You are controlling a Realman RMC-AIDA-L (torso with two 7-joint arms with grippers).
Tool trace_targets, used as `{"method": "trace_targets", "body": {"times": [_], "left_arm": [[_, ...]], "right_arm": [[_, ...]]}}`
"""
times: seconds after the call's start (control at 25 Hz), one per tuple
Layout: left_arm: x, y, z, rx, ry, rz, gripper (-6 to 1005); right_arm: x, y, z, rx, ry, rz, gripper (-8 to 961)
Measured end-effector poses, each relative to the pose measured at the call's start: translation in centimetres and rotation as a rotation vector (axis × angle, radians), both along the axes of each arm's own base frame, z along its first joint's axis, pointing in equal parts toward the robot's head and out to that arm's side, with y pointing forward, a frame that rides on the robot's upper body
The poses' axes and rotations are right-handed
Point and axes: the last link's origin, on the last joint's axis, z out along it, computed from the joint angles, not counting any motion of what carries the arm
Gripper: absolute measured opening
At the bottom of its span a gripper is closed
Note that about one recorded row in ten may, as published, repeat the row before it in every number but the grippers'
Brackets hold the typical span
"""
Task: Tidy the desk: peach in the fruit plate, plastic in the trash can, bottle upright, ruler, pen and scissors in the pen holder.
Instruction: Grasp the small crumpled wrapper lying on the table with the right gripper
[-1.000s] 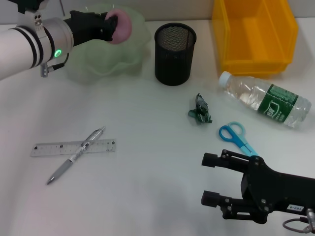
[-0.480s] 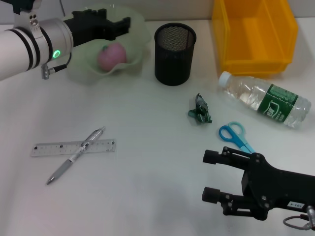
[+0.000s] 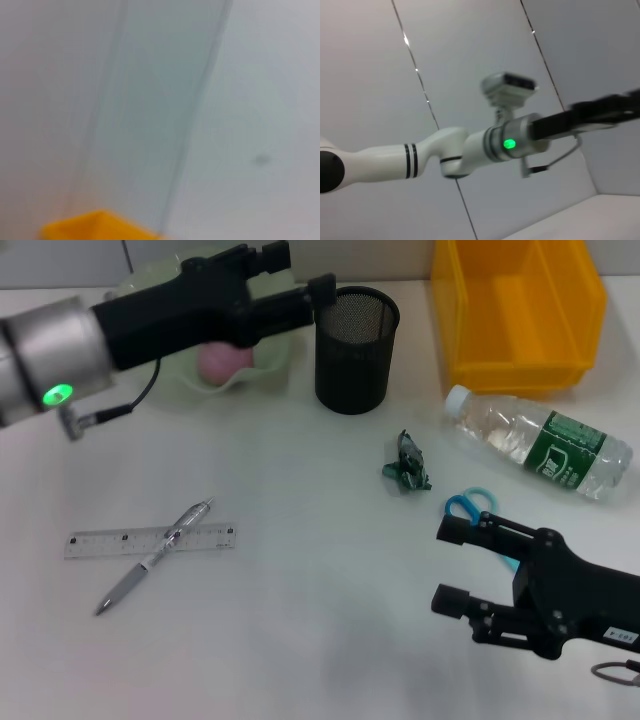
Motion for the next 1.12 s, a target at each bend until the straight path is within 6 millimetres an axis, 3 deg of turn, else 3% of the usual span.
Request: {"method": "trace_targets", "body": {"times": [0.04, 0.08, 0.2, 0.24, 0.32, 0.56, 0.84, 0.88, 0.92, 0.96, 1.12], "left_arm": [[0.0, 0.0, 0.0, 0.000, 0.000, 0.000, 810], [-0.5, -1.8, 0.2, -0.033, -0.043, -0.094, 810], [-1.4, -4.4, -0.6, -0.089, -0.057, -0.214, 810], [-1.4, -4.4, -0.6, -0.089, -0.057, -0.214, 810], [-2.6, -6.9, -1.9, -0.151, -0.024, -0.301, 810], [-3.7, -7.8, -2.3, -0.165, -0.028, -0.262, 810], [-4.3, -7.9, -2.4, -0.168, -0.029, -0.233, 810], [-4.4, -8.0, -2.5, -0.170, -0.029, -0.228, 810], [-4.5, -8.0, -2.6, -0.171, -0.030, -0.220, 810], [-4.6, -8.0, -2.7, -0.171, -0.029, -0.218, 810], [-4.7, -8.0, -2.7, -0.170, -0.028, -0.211, 810]], "right_arm": [[0.1, 0.1, 0.1, 0.005, -0.002, -0.005, 737], [0.2, 0.2, 0.3, 0.012, -0.006, -0.012, 736], [0.8, 0.6, 0.9, 0.042, -0.022, -0.046, 733], [1.0, 0.9, 1.2, 0.054, -0.027, -0.066, 732], [1.5, 1.6, 2.0, 0.061, -0.040, -0.112, 731], [1.4, 5.7, 7.3, -0.010, -0.138, -0.263, 725], [-4.0, 11.6, 11.0, -0.145, -0.528, -0.388, 718], [-5.0, 12.4, 11.3, -0.153, -0.582, -0.407, 717], [-7.3, 13.9, 11.7, -0.187, -0.668, -0.425, 716], [-7.3, 13.9, 11.7, -0.187, -0.668, -0.425, 715], [-10.9, 16.2, 11.5, -0.292, -0.779, -0.476, 712]]}}
